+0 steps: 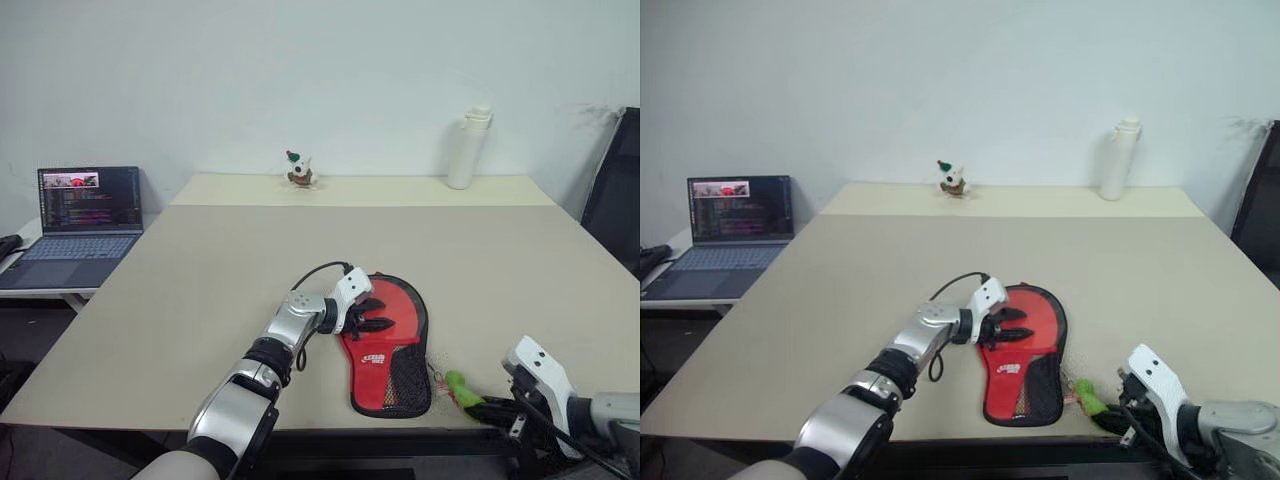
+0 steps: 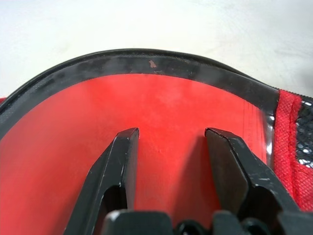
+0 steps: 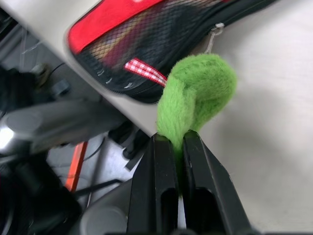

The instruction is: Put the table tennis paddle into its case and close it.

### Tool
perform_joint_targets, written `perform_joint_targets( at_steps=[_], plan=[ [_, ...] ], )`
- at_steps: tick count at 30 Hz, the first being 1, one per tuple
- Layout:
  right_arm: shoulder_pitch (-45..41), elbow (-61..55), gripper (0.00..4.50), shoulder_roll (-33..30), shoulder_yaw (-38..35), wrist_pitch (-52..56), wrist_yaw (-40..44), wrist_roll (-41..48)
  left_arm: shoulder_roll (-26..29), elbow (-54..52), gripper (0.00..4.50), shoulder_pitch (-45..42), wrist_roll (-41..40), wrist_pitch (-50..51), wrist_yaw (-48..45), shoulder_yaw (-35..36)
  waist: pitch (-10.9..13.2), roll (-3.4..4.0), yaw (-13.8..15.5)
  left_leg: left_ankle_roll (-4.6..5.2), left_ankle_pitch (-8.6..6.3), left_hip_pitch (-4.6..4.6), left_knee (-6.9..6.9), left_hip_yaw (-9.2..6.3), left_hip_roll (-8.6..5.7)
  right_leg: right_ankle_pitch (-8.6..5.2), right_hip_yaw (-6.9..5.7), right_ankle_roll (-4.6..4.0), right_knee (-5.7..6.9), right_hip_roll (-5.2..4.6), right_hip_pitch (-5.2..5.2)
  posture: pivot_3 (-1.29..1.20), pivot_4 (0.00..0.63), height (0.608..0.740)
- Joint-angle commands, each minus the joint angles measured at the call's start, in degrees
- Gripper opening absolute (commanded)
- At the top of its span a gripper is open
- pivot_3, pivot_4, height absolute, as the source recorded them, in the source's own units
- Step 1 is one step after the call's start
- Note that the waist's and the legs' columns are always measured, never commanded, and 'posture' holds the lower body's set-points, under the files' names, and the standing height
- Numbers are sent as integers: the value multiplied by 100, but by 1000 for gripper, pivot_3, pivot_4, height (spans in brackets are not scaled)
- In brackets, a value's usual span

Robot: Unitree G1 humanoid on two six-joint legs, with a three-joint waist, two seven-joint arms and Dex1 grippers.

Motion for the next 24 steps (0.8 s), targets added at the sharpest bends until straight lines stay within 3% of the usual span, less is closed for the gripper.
perform_joint_targets(
  at_steps=[1,11,15,19,24],
  plan=[
    [345,-314,33,-245,-104,-267,409,327,33,429,2331,226,386,131,188,-245,0,-6,-9,0,0,0,0,-1,1,0,-2,0,0,0,0,0,150,740],
    [797,-744,33,-288,480,-879,343,584,-3,467,2331,212,413,139,301,-217,-12,-34,-17,-2,-1,21,0,-4,6,-13,-2,-21,0,-1,14,0,150,740],
    [383,-774,33,-129,920,-797,-191,603,-19,456,2331,220,410,140,328,-215,-18,-40,-21,-2,-1,21,-2,-4,6,-13,-2,-21,-2,-2,14,0,150,740],
    [28,-678,33,-246,571,-610,-270,1159,-24,422,2331,241,399,148,328,-209,-18,-41,-21,-3,-2,22,-1,-2,5,-13,-1,-22,-3,-6,15,0,150,740],
    [-590,-374,1408,-383,143,-584,-506,1852,6,306,2331,289,331,149,304,-153,-18,-46,-24,-3,-2,23,-1,-2,6,-13,-2,-22,-4,-7,17,0,150,740]
  ],
)
